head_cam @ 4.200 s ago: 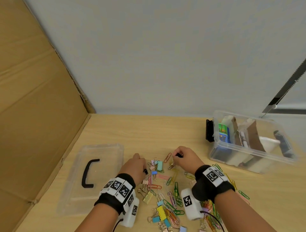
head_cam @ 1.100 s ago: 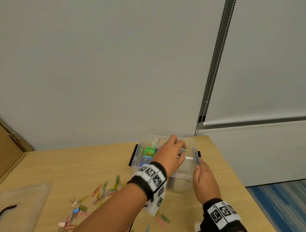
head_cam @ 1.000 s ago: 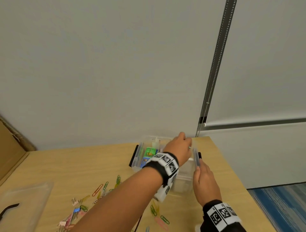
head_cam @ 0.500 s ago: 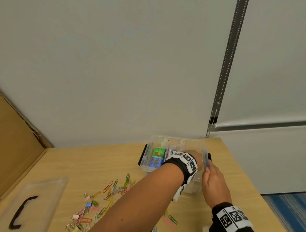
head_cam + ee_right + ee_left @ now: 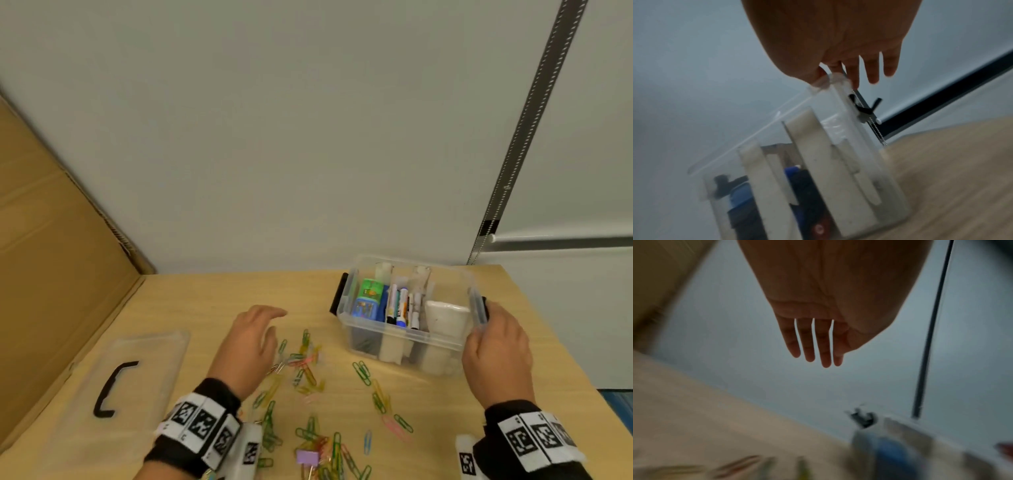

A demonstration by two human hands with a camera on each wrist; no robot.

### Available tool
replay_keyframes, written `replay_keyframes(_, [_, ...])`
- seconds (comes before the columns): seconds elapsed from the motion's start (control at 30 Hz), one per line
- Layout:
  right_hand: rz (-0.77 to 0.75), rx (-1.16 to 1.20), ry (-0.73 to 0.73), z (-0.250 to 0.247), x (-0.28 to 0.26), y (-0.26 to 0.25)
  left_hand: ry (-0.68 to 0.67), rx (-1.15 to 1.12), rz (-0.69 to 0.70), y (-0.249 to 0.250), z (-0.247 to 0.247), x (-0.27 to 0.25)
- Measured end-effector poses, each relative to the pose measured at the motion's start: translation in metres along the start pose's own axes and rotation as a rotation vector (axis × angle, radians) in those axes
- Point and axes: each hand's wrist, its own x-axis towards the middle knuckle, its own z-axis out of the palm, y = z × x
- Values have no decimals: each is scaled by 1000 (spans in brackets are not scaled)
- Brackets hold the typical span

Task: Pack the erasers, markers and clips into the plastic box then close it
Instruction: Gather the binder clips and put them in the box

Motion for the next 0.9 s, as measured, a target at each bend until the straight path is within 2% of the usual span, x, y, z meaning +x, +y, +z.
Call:
replay_keyframes(0.07, [-54, -9, 38, -3, -9, -19, -46, 91, -99, -46, -3, -15])
replay_keyframes(0.17, [-175, 51, 45, -4, -29, -56, -228, 194, -242, -97, -3, -23])
replay_keyframes(0.27, [-327, 63, -26, 4, -53, -94, -415, 205, -255, -119, 2, -21])
replay_keyframes(0.33, [-427, 56, -104, 15, -72, -117, -470, 212, -233, -125, 5, -18])
replay_keyframes(0.47, [-617, 120, -391, 41, -105, -161, -488, 240, -204, -132, 10, -13])
replay_keyframes(0.6, [-700, 94, -670, 77, -118, -206, -464, 300, -171, -136, 12, -11])
replay_keyframes(0.73, [-788, -39, -806, 118, -118, -245, -460, 297, -179, -138, 12, -13])
replay_keyframes(0.9, [-840, -234, -884, 155, -122, -265, -366, 67, -305, -146, -3, -26])
